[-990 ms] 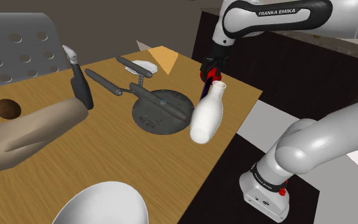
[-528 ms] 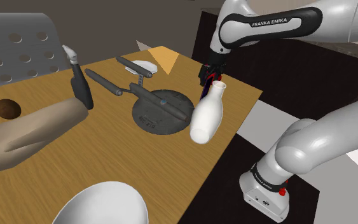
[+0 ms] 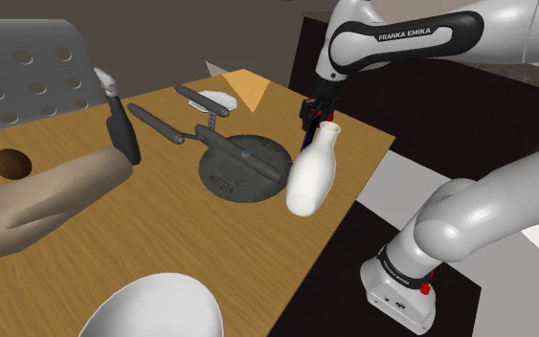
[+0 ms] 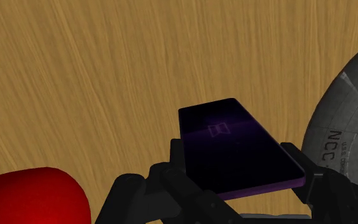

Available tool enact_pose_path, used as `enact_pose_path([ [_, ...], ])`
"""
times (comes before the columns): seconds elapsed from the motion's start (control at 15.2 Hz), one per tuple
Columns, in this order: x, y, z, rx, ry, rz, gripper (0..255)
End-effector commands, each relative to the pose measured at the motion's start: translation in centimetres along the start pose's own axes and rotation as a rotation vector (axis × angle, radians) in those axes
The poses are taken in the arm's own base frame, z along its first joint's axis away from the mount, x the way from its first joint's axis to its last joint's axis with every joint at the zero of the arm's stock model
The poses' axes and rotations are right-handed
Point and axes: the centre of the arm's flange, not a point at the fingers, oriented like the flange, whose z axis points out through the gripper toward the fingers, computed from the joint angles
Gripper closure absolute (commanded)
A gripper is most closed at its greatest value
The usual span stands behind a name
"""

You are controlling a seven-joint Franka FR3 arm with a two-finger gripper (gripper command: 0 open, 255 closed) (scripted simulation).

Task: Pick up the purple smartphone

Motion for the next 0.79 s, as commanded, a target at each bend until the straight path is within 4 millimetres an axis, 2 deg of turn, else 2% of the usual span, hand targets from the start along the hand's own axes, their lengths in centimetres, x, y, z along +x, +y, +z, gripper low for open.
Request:
enact_pose_path([
  [0.0,0.0,0.1,0.2,-0.001,-0.004,0.0,255],
  [0.07,-0.1,0.0,0.1,-0.001,-0.004,0.0,255],
  [0.73,-0.1,0.0,-5.2,-0.001,-0.004,0.0,255],
])
